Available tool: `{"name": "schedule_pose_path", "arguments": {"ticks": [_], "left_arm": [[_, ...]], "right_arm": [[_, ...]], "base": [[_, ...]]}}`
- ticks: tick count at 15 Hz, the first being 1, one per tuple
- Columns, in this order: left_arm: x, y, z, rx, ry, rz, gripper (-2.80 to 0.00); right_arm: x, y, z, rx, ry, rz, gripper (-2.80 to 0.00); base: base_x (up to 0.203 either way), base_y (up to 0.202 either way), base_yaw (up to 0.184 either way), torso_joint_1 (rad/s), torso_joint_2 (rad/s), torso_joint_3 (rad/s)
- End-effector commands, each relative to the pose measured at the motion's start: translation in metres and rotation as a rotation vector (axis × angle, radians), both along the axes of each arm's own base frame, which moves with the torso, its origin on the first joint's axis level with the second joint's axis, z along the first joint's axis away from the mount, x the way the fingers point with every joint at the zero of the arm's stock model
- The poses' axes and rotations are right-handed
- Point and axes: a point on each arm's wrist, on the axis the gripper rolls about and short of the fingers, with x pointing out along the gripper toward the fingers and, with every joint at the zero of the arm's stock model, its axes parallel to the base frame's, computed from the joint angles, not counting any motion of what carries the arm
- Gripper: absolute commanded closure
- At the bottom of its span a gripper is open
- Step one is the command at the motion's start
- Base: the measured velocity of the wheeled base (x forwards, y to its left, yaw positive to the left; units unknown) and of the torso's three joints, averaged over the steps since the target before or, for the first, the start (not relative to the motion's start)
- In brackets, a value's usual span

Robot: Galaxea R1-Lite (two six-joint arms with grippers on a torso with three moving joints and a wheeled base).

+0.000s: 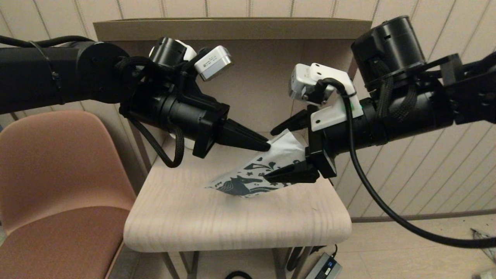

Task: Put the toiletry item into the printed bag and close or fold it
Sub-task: Hand it to the other hand

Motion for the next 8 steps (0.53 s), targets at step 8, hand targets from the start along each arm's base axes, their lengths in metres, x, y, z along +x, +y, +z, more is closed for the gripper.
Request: {"name": "schedule_pose_path", "arguments": {"ticks": [8], "left_arm": [[0.005,0.004,-0.003,-0.007,0.015,-0.005,0.00]], "right_arm": [[0.005,-0.007,0.006,0.004,-0.012,-0.019,-2.80]], "base": [[0.000,0.000,0.000,0.000,0.00,0.000]]}}
